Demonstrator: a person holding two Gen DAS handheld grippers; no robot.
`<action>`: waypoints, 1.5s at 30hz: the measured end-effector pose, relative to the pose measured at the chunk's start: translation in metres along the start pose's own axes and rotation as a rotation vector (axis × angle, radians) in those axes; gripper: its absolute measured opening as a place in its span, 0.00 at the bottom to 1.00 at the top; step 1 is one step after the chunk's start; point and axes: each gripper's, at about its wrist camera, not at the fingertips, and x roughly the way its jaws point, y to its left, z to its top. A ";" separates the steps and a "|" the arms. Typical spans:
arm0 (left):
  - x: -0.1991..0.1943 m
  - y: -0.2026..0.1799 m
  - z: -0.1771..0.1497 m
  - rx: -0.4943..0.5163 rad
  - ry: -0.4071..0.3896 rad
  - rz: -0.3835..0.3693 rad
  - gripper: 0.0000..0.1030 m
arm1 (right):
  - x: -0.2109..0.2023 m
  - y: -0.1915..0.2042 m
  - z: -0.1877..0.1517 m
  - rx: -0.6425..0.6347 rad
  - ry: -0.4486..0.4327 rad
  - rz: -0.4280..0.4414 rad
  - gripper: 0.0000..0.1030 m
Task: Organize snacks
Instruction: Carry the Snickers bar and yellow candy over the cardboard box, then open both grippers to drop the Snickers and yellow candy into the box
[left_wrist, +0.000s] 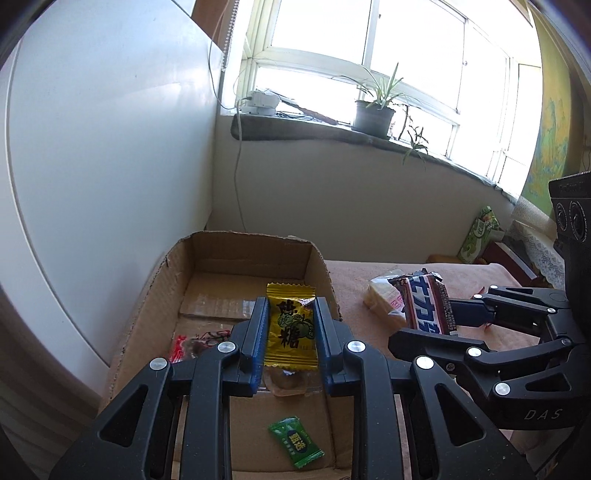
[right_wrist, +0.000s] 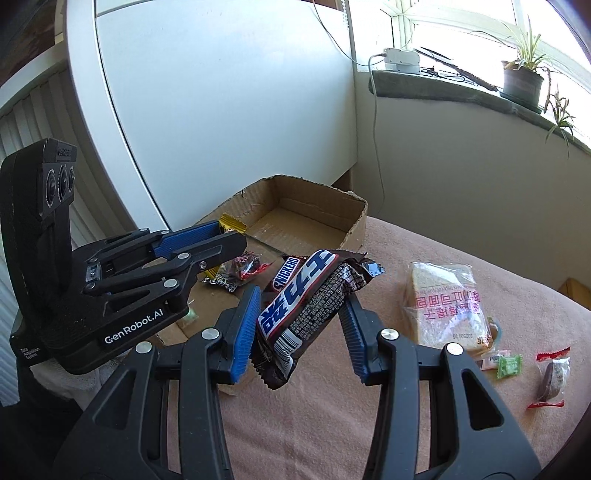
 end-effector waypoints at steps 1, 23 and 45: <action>-0.001 0.004 0.000 -0.006 0.000 0.006 0.22 | 0.003 0.003 0.001 -0.006 0.003 0.008 0.44; 0.000 0.037 -0.002 -0.062 -0.002 0.098 0.22 | 0.042 0.042 0.006 -0.075 0.060 0.076 0.44; -0.002 0.039 -0.001 -0.062 -0.021 0.167 0.54 | 0.033 0.032 0.011 -0.063 0.014 0.016 0.71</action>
